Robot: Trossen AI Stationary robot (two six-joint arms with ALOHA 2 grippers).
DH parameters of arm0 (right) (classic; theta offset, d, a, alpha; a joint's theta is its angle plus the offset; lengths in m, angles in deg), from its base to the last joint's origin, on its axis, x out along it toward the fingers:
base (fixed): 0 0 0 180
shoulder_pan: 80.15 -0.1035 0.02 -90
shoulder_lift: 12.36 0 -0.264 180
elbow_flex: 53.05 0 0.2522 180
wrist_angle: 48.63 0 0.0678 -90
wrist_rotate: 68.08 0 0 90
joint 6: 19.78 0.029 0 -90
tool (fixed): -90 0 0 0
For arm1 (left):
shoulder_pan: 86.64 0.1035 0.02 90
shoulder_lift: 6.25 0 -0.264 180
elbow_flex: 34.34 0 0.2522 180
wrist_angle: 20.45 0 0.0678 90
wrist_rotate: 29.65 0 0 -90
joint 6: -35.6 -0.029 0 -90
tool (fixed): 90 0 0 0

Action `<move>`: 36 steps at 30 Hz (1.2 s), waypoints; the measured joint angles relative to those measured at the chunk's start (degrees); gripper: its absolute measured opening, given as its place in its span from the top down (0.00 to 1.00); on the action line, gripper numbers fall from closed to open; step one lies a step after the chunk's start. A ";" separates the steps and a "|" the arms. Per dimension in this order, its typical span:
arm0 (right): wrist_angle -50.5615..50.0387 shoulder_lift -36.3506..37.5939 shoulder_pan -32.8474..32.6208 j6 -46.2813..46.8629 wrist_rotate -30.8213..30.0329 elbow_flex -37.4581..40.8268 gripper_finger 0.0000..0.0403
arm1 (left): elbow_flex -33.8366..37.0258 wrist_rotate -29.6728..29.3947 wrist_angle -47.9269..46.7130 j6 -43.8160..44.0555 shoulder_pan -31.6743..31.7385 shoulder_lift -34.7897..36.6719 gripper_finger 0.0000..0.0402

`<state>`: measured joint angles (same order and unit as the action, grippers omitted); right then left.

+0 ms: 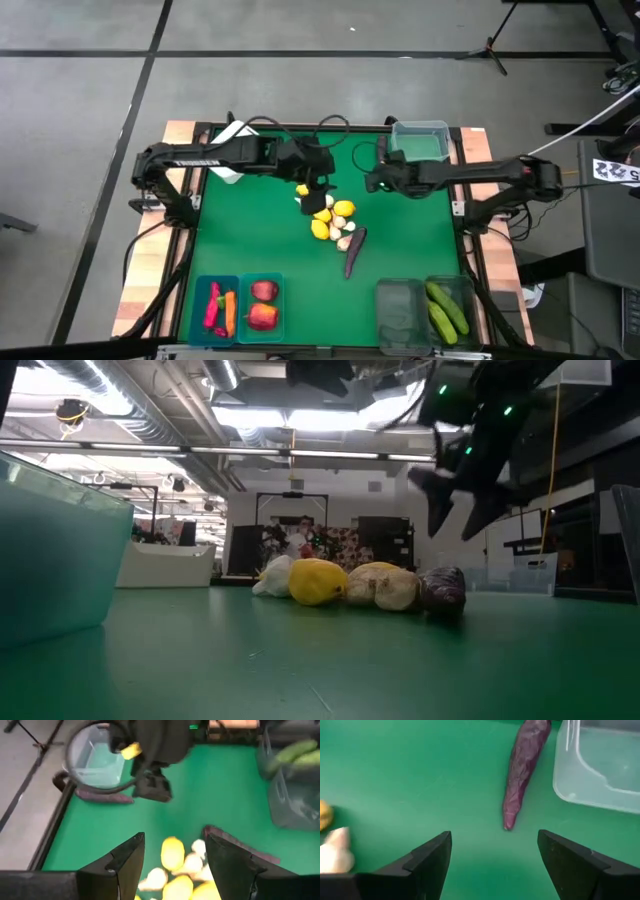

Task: Sort produce into baskets
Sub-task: Put the eggplant into the transparent bin

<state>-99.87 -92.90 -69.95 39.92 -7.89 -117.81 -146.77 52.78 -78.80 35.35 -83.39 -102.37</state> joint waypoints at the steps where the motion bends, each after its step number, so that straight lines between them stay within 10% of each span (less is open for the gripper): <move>1: 0.98 -1.58 0.70 -0.01 0.35 0.00 0.27 | 0.00 0.00 -0.55 -0.05 -0.31 0.00 0.49; 26: 10.86 -15.34 13.50 -1.71 10.24 -0.76 0.28 | 0.00 -0.14 -2.81 -4.88 -1.34 0.04 0.49; 36: 6.57 -22.99 13.29 -4.58 9.82 -6.43 0.53 | 0.00 -0.12 -2.85 -5.05 -1.38 0.02 0.49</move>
<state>-93.31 -115.89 -56.66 35.35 1.93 -124.24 -146.77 52.67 -81.65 30.31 -84.77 -102.35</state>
